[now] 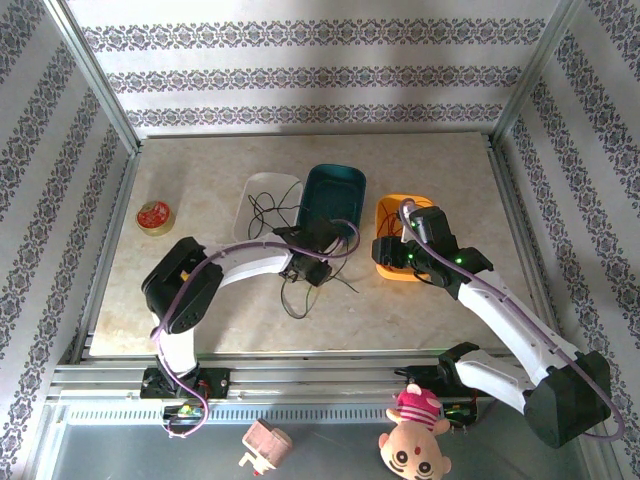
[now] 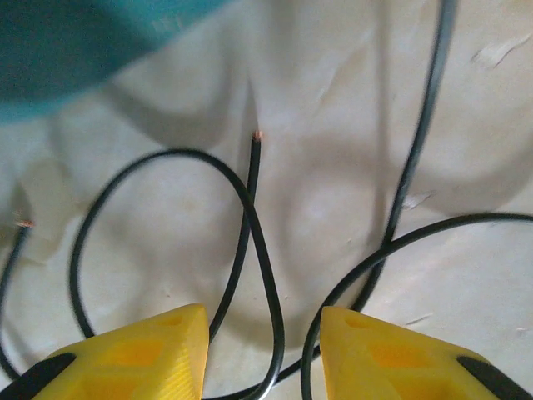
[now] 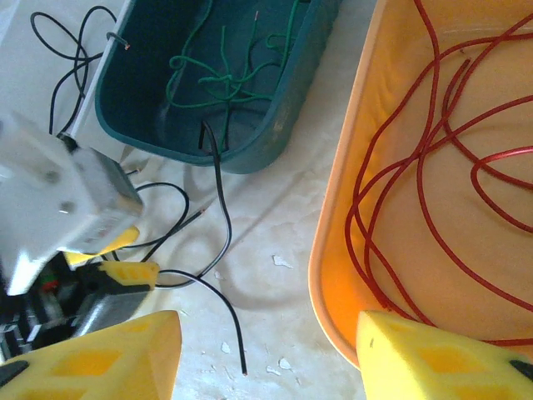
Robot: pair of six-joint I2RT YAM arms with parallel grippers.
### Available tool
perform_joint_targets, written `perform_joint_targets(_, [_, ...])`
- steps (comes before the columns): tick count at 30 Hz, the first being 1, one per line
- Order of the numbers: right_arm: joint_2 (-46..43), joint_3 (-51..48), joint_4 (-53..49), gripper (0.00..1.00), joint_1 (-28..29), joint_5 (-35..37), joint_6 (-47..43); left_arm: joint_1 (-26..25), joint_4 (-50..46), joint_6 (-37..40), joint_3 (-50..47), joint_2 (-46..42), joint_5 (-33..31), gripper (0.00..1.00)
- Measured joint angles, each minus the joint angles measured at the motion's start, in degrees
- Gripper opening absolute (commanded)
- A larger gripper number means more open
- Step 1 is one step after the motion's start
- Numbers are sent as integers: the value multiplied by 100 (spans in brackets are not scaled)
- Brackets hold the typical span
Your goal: Untangle the cables
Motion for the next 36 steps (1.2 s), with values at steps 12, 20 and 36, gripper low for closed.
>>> perform_joint_targets(12, [-66,-4,-2,58,0,2,0,-2,2,144,92,219,-146,0])
perform_joint_targets(20, [-70,-4,-2,58,0,2,2,0,11,151,22,-772,-374,0])
perform_joint_targets(36, [22,-4,50,59,4,-369,-50,9,914,-46,-293,-3056,911,0])
